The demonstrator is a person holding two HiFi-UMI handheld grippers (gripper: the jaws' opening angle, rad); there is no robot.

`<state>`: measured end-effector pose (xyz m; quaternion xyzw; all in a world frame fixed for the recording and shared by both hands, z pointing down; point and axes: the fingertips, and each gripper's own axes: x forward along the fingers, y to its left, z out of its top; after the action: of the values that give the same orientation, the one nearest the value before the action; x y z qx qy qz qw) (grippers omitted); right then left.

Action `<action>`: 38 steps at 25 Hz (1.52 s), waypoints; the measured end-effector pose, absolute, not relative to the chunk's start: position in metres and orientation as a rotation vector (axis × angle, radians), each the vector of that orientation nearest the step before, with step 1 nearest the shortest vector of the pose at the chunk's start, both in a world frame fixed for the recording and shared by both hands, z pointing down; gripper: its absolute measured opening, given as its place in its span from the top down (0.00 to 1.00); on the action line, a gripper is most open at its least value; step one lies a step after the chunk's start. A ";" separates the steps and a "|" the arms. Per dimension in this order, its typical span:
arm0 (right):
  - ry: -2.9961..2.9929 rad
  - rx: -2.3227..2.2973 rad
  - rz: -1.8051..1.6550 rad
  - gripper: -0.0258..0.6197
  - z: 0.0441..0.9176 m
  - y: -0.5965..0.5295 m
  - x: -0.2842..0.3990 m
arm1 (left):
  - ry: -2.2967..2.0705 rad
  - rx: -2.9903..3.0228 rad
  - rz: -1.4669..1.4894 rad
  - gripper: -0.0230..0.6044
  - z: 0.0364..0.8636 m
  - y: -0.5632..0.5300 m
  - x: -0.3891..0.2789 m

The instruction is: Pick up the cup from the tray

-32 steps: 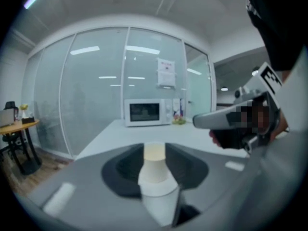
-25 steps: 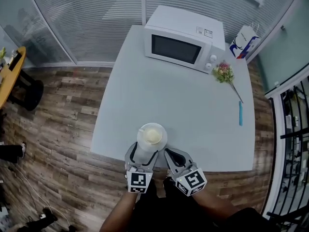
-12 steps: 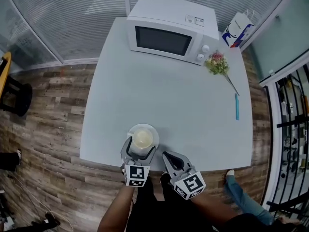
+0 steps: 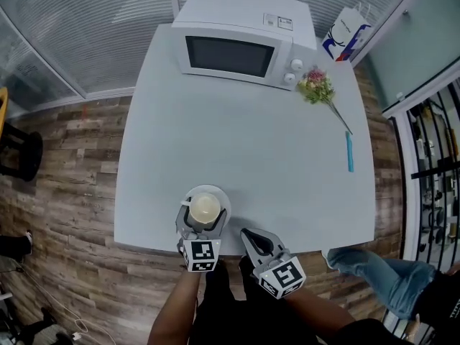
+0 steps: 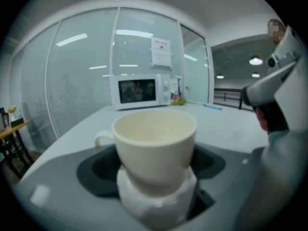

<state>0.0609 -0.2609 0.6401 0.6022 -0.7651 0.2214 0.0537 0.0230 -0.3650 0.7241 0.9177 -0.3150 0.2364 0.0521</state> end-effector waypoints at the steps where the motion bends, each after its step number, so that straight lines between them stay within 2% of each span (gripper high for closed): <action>1: -2.323 1.830 0.675 0.96 0.641 -0.259 0.062 | -0.962 2.795 0.715 0.27 0.723 -0.366 0.024; 10: -2.316 1.850 0.659 0.96 0.641 -0.255 0.068 | -0.991 2.795 0.685 0.28 0.715 -0.367 0.022; 17: -2.338 1.871 0.578 0.96 0.620 -0.262 0.078 | -0.988 2.817 0.631 0.28 0.674 -0.358 0.022; 30: -2.430 1.948 0.245 0.96 0.531 -0.287 0.091 | -1.077 2.890 0.427 0.28 0.563 -0.355 0.013; 38: -2.451 2.041 0.117 0.96 0.479 -0.291 0.095 | -1.059 2.899 0.394 0.28 0.528 -0.345 0.005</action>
<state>0.0946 -0.2914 0.4791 0.6392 -0.7677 0.0367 -0.0250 0.0046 -0.3447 0.5283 0.9316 -0.3403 0.1266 0.0151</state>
